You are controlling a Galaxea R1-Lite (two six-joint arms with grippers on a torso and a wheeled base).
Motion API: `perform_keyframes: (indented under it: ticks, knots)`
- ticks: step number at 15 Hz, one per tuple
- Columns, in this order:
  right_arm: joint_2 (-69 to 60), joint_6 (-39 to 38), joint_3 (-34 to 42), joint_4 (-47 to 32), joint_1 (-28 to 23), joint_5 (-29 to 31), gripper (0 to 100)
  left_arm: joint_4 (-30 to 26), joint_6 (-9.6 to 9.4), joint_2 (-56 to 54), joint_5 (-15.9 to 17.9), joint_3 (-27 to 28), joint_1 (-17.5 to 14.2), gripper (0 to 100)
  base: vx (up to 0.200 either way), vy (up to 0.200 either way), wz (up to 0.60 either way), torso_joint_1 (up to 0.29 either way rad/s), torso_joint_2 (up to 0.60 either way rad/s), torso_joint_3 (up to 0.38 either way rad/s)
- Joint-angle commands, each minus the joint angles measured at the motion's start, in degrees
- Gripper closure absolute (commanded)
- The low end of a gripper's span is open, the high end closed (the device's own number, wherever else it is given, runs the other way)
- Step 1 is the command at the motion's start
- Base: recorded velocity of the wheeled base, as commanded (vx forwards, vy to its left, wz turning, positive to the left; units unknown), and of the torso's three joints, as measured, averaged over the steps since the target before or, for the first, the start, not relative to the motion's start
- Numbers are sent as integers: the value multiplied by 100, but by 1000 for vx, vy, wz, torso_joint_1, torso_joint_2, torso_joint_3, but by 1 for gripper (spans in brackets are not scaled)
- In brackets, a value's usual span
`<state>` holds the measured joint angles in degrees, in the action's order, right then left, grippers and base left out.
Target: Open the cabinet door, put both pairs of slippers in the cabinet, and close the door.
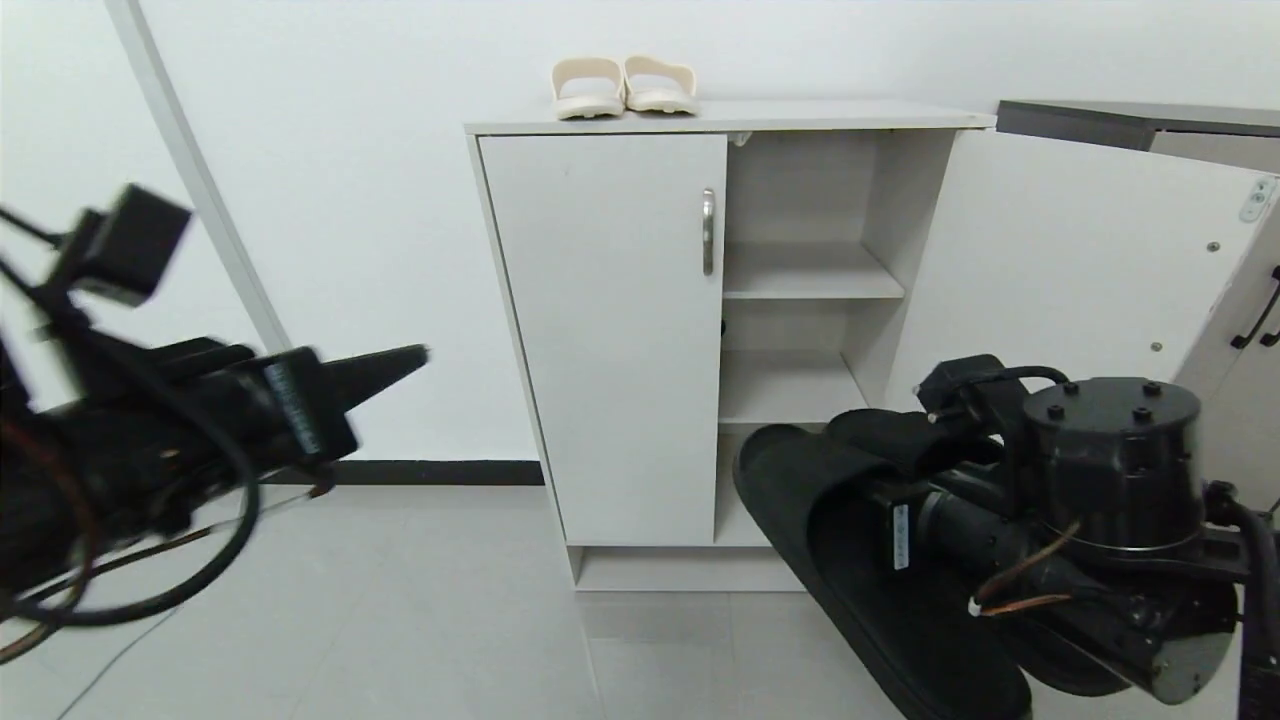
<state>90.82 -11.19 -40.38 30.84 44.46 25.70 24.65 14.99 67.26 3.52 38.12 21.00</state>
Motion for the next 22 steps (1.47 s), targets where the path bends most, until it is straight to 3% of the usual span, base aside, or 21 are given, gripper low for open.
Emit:
perform_keyframes:
  ticks: [1,2,3,4,5,7,9,10,11,12,13,15,17,22]
  knots:
    - [507,-50,-287,-17,-157,445,100,-1261,-330,-2858,-1407,-1395,-527,100,0,0,0,0,0,0]
    - [577,-59,-339,-17,-192,621,100,-1621,-410,-3368,-1512,-1518,-527,100,0,0,0,0,0,0]
    - [639,-59,-383,-8,-245,770,100,-2395,-673,-4247,-1688,-1720,-668,100,0,0,0,0,0,0]
    - [621,-59,-375,-8,-254,779,100,-2913,-963,-4862,-1741,-1993,-1230,100,0,0,0,0,0,0]
    - [612,-59,-348,-8,-254,779,100,-3045,-1078,-5363,-1741,-2300,-1626,100,0,0,0,0,0,0]
    - [612,-59,-339,1,-254,779,100,-3045,-1113,-6049,-1741,-2792,-1942,100,0,0,0,0,0,0]
    - [630,-50,-313,1,-254,779,100,-2975,-1165,-6462,-1679,-3241,-1977,100,0,0,0,0,0,0]
    - [639,-50,-278,1,-254,779,100,-2685,-1192,-6471,-1548,-3487,-1977,100,0,0,0,0,0,0]
    - [648,-50,-243,1,-254,779,100,-2184,-1271,-6471,-1231,-3812,-1977,100,0,0,0,0,0,0]
    - [648,-50,-234,1,-254,779,100,-2245,-1306,-6506,-818,-3812,-1995,100,0,0,0,0,0,0]
    - [648,-41,-225,1,-254,779,100,-2272,-1341,-6646,-634,-3812,-2065,100,0,0,0,0,0,0]
    - [648,-32,-225,10,-245,770,100,-2447,-1491,-6717,-598,-3812,-2083,100,0,0,0,0,0,0]
    - [648,-32,-234,18,-236,770,100,-2465,-1526,-6717,-634,-3812,-2083,100,0,0,0,0,0,0]
    - [1052,-67,-594,458,-236,823,100,-2456,-1455,-6717,-563,-3812,-2083,100,0,0,0,0,0,0]
